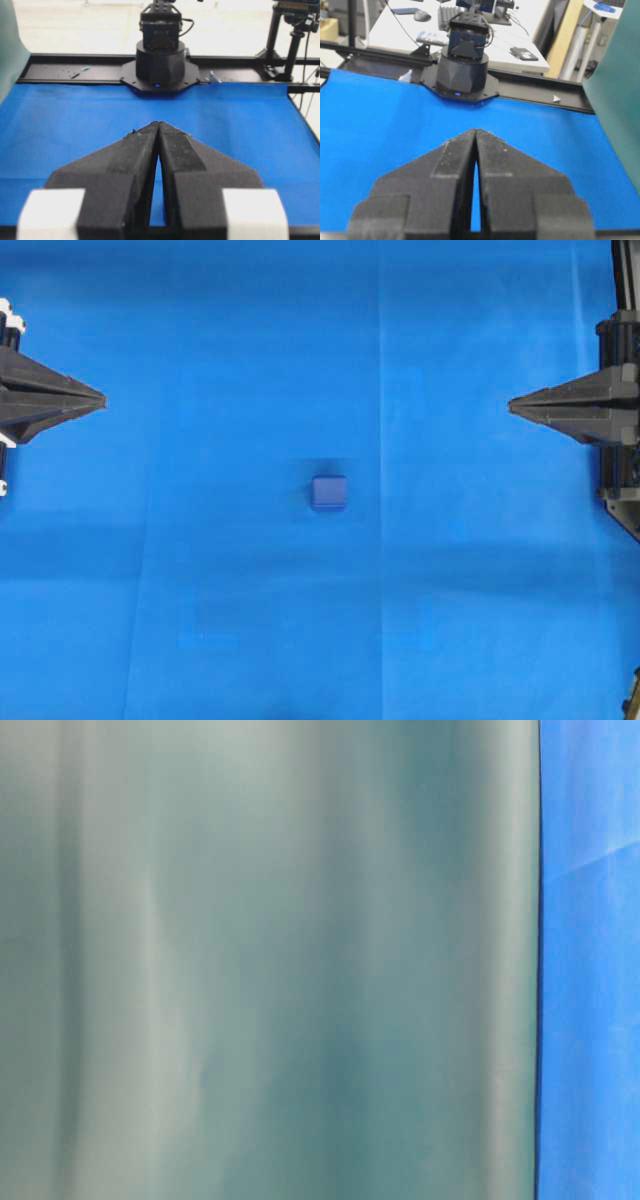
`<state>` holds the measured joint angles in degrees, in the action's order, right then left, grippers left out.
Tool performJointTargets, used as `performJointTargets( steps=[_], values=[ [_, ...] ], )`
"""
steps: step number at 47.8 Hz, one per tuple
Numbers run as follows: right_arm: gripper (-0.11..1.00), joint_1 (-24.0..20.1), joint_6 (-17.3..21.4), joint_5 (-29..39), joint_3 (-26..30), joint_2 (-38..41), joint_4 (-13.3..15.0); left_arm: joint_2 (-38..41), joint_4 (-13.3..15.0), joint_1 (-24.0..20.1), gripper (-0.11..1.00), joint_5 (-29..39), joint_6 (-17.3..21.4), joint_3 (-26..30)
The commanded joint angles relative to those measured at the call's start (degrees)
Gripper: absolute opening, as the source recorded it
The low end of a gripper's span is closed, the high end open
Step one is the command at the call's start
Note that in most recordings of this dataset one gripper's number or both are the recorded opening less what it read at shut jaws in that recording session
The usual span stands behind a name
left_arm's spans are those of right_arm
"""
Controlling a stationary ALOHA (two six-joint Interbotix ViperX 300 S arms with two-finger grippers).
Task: Handover the blue block to the right arm after grasping it with the left arm, then place it in the designated position.
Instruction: 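Open both grippers wide at their start positions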
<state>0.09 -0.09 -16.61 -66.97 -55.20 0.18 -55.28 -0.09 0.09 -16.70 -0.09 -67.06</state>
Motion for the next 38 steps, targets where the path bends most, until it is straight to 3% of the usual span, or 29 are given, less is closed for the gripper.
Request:
performJointTargets(
  steps=[1, 14, 31, 35, 38],
  values=[
    [0.0, -0.3, 0.3, -0.3, 1.1, 0.8, -0.1, 0.1, -0.1, 0.6, 0.0, 0.4, -1.2, 0.8],
    [-0.03, -0.3, 0.1, 4.2, 2.8, 2.0, -0.1, 0.4, -0.1, 1.0, 0.0, 1.3, -1.4, 0.8],
    [-0.02, -0.3, 0.3, 4.7, 2.7, 2.0, 0.0, 0.4, -0.4, 1.0, 0.0, 0.5, -0.9, 0.8],
    [0.05, -0.2, 0.3, 5.0, 2.7, 2.1, -0.1, 0.4, -0.3, 1.0, 0.02, 0.5, -0.9, 0.8],
    [0.17, -0.1, 0.5, 5.1, 2.7, 2.1, -0.3, 0.5, -0.3, 1.0, 0.15, 0.5, -1.0, 0.8]
  ],
)
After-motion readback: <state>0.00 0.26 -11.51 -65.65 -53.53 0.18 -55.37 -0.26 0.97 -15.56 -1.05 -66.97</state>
